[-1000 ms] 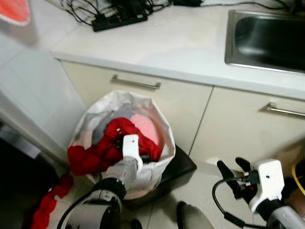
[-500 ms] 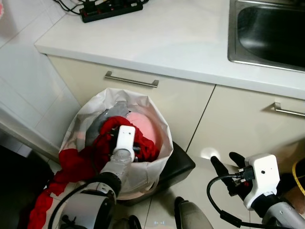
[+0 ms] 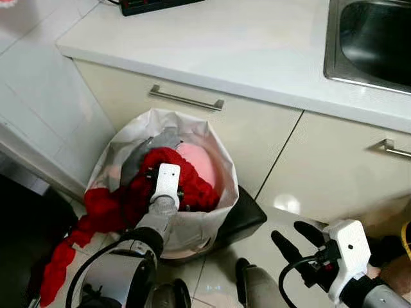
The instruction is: Clothes washing
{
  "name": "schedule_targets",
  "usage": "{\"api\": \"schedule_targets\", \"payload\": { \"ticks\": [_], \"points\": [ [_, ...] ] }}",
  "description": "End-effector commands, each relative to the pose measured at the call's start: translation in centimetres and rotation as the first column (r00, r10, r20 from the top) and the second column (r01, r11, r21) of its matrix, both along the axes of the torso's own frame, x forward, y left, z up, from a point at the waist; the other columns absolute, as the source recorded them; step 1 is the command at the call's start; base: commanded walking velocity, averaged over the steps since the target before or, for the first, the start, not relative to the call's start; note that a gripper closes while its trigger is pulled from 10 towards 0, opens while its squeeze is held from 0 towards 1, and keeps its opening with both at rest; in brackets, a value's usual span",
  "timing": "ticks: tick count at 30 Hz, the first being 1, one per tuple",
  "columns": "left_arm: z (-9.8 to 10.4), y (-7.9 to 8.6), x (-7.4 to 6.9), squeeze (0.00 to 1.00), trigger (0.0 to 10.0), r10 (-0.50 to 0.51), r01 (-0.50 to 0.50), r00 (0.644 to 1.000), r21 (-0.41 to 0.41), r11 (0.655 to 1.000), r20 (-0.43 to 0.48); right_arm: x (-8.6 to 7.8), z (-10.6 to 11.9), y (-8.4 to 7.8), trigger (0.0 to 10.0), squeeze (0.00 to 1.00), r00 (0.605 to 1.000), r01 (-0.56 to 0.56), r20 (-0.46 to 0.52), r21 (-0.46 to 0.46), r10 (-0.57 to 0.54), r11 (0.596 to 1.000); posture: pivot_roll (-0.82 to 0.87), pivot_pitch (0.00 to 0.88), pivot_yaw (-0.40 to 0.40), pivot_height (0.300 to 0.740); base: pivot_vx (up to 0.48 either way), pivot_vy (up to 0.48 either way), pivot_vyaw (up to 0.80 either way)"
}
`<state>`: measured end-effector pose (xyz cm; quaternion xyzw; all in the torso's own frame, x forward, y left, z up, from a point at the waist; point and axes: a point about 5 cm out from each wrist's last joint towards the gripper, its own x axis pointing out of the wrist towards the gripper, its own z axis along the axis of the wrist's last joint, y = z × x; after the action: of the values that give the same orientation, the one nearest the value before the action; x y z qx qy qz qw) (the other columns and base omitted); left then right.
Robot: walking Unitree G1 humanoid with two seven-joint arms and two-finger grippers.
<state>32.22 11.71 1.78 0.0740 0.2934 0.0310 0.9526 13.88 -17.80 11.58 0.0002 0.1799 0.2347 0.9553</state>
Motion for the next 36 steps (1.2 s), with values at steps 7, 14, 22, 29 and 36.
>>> {"api": "schedule_targets", "payload": {
  "ticks": [7,14,22,29,36],
  "points": [
    [-0.5,-1.9,-0.5,0.00,0.0,-0.044,0.041,0.999,-0.113,0.993,-0.027,-1.2,0.2,0.5,10.0,0.00,0.998,-0.039,-0.049,0.025,0.041,0.999,-0.45,0.285,0.056,0.740,0.000,0.000,0.00],
    [0.9,-4.0,0.2,0.00,0.0,-0.098,0.111,0.992,-0.190,0.975,0.076,-2.3,0.2,1.3,10.0,0.00,0.992,-0.100,-0.075,0.043,0.103,0.994,-0.46,0.297,0.057,0.740,0.000,0.000,0.00],
    [3.2,-4.6,1.7,0.00,0.0,-0.078,0.136,0.978,-0.306,0.942,0.194,-1.7,-0.1,1.3,10.0,0.00,0.995,-0.071,-0.072,0.058,0.075,0.996,-0.43,0.295,0.072,0.740,0.000,0.000,0.00],
    [3.1,-3.7,1.8,0.00,0.0,-0.107,0.160,0.971,-0.253,0.954,0.213,-1.5,-0.5,1.6,10.0,0.00,0.994,-0.076,-0.075,0.067,0.081,0.995,-0.42,0.287,0.065,0.740,0.000,0.000,0.00],
    [3.9,-3.7,2.3,0.00,0.0,-0.060,0.137,0.969,-0.317,0.939,0.239,-1.5,-0.5,1.7,10.0,0.00,0.993,-0.084,-0.076,0.065,0.088,0.994,-0.42,0.286,0.063,0.740,0.000,0.000,0.00]
  ]
}}
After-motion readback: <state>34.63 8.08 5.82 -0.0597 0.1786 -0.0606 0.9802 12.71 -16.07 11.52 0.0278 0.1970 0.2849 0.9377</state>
